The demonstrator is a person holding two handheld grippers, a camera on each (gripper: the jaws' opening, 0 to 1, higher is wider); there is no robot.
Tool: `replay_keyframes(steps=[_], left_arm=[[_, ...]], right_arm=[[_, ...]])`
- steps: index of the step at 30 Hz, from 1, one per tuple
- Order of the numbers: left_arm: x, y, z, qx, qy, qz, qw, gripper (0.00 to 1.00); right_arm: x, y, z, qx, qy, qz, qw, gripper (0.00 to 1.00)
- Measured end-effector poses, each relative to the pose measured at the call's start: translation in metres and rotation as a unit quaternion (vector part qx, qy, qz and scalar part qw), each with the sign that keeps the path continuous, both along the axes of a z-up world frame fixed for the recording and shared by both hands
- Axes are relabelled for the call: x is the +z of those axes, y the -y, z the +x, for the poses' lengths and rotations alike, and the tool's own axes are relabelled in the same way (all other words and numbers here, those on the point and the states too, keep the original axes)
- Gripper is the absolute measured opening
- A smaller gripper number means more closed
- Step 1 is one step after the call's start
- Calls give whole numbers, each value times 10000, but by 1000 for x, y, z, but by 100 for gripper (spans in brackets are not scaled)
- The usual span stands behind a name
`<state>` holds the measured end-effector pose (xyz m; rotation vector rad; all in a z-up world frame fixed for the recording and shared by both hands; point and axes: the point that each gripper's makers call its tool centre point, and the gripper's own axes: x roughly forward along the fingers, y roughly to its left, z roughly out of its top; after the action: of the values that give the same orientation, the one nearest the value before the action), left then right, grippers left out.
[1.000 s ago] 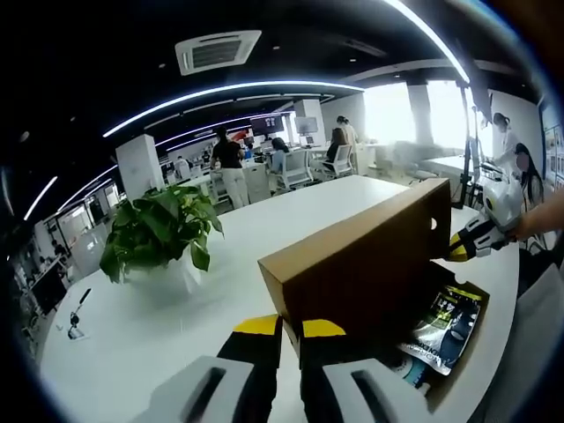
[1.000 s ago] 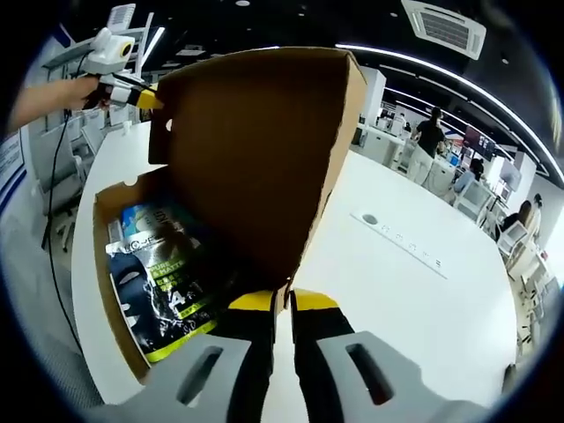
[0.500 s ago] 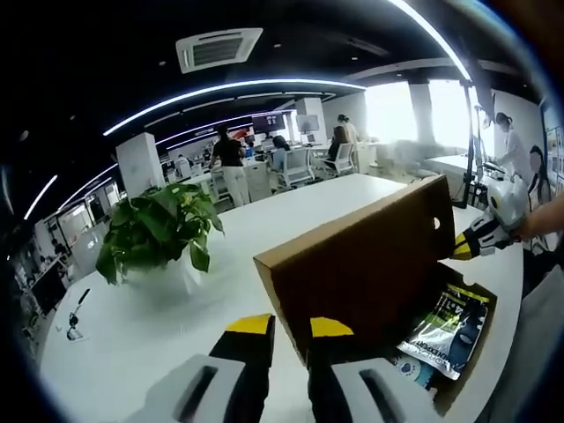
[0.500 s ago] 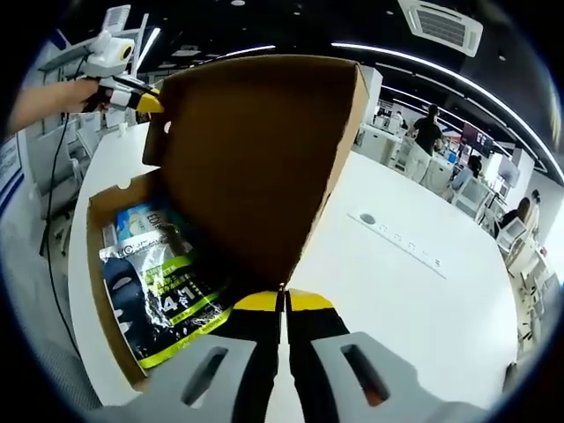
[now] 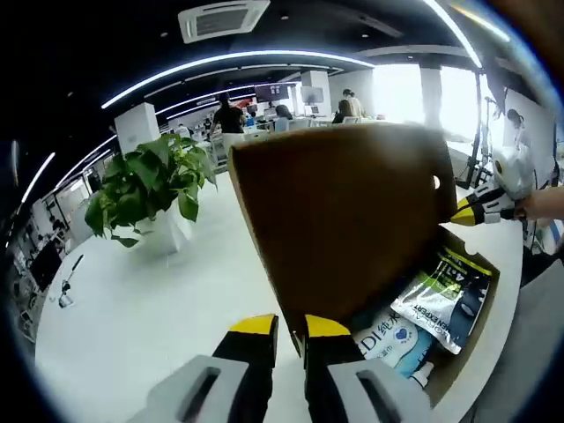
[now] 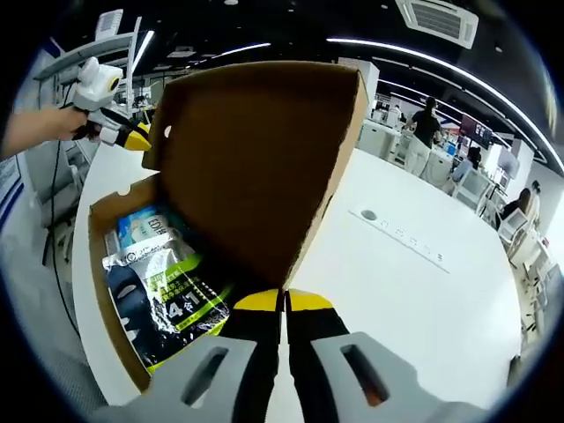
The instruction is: Operate the shoe box by opening the lid, removing the specified soft item, and placing it in the target area until the item is outside and the box remains undamaged.
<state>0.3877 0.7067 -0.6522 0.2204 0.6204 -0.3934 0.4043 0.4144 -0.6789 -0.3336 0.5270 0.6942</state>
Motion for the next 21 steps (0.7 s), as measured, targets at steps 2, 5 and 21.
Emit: replay_keyframes(steps=[2, 5, 21], left_arm=[[-7, 1, -3, 22, -93, -24, 10000, 7], [-12, -1, -5, 60, -108, -27, 9999, 6], [-11, -4, 0, 174, -79, -126, 9997, 2]], right_arm=[[1, 0, -1, -17, -14, 15, 10000, 0], [2, -1, -4, -37, -47, 13, 10000, 0], [2, -4, -14, -65, -151, 50, 9999, 0]])
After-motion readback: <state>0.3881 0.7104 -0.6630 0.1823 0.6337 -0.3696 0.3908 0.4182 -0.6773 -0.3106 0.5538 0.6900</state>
